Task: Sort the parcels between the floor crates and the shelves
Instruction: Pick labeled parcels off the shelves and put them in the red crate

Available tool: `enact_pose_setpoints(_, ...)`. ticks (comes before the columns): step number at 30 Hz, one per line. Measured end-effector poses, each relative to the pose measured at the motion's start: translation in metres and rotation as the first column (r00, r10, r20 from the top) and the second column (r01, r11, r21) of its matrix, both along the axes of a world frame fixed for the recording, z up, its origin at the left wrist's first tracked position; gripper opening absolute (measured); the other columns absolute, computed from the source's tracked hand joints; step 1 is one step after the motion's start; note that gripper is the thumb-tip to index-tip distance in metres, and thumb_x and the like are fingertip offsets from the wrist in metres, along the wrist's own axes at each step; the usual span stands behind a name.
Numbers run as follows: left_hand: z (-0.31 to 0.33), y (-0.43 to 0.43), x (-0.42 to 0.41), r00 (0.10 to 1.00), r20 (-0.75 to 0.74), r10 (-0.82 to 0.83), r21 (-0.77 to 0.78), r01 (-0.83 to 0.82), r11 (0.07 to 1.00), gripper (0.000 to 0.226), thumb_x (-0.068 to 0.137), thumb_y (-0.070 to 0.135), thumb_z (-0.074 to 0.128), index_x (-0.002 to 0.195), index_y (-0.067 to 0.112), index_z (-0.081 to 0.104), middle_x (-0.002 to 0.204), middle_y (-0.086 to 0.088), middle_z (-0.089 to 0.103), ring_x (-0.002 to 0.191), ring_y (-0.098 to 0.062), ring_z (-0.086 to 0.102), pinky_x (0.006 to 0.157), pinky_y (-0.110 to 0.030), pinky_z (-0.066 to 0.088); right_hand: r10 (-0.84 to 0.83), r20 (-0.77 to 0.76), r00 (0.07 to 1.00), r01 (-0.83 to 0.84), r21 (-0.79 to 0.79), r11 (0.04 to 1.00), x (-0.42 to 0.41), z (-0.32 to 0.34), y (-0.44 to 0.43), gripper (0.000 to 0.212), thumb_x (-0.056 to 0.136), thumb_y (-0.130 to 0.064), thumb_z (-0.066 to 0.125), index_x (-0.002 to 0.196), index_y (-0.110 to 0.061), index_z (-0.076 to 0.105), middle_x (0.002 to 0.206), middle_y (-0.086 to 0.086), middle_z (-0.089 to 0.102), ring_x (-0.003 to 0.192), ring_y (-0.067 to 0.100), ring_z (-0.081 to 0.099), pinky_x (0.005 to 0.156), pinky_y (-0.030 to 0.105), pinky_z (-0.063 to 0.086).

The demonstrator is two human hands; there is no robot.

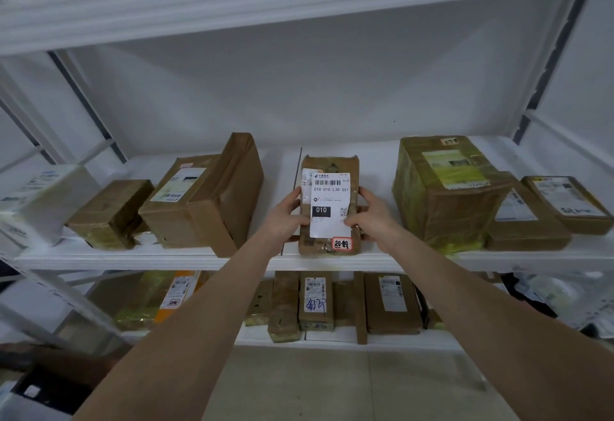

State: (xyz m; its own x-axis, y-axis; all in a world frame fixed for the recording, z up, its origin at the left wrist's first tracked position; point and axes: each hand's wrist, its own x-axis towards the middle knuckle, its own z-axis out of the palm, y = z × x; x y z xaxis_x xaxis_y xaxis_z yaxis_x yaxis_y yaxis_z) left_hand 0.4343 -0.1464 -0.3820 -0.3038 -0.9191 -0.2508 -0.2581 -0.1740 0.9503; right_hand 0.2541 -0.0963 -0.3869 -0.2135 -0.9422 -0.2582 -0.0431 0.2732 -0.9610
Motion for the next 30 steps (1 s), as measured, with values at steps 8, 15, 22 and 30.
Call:
enact_pose_setpoints(8, -0.006, 0.033, 0.007, 0.998, -0.048, 0.037, -0.015, -0.038, 0.999, 0.077, 0.082, 0.004, 0.068, 0.142, 0.041, 0.037, 0.143, 0.005, 0.048, 0.121, -0.025, 0.050, 0.090, -0.047, 0.050, 0.036, -0.156, 0.987, -0.042, -0.039, 0.998, 0.000, -0.011, 0.014, 0.082, 0.075, 0.001, 0.075, 0.142, -0.025, 0.035, 0.121, 0.009, 0.063, 0.096, 0.023, 0.064, 0.070, 0.036, 0.057)
enact_pose_setpoints(15, -0.024, 0.072, 0.044, 0.995, -0.037, 0.096, 0.018, -0.095, 0.995, 0.079, 0.081, -0.001, 0.068, 0.145, 0.034, 0.037, 0.139, 0.000, 0.051, 0.122, -0.026, 0.052, 0.096, -0.051, 0.048, 0.224, -0.206, 0.953, -0.214, 0.067, 0.974, 0.022, -0.026, 0.030, 0.082, 0.074, -0.008, 0.079, 0.140, -0.022, 0.032, 0.115, 0.008, 0.063, 0.081, 0.015, 0.062, 0.056, 0.030, 0.051)
enact_pose_setpoints(22, -0.045, 0.111, 0.114, 0.996, -0.021, 0.086, 0.195, -0.080, 0.977, 0.070, 0.076, 0.007, 0.075, 0.131, 0.044, 0.050, 0.120, 0.009, 0.066, 0.105, -0.019, 0.064, 0.075, -0.038, 0.057, 0.509, -0.154, 0.847, -0.476, 0.208, 0.855, 0.070, -0.040, 0.045, 0.057, 0.071, -0.009, 0.081, 0.110, -0.030, 0.047, 0.117, -0.002, 0.062, 0.094, 0.019, 0.062, 0.069, 0.039, 0.057)
enact_pose_setpoints(30, -0.071, 0.155, 0.214, 0.934, -0.069, 0.350, 0.142, -0.338, 0.930, 0.071, 0.077, -0.010, 0.065, 0.136, 0.026, 0.047, 0.134, -0.003, 0.057, 0.115, -0.024, 0.058, 0.091, -0.043, 0.052, 0.573, -0.247, 0.781, -0.547, 0.172, 0.819, 0.195, -0.068, 0.058, 0.073, 0.069, -0.011, 0.082, 0.129, -0.024, 0.044, 0.117, -0.005, 0.062, 0.104, 0.021, 0.061, 0.080, 0.045, 0.056)
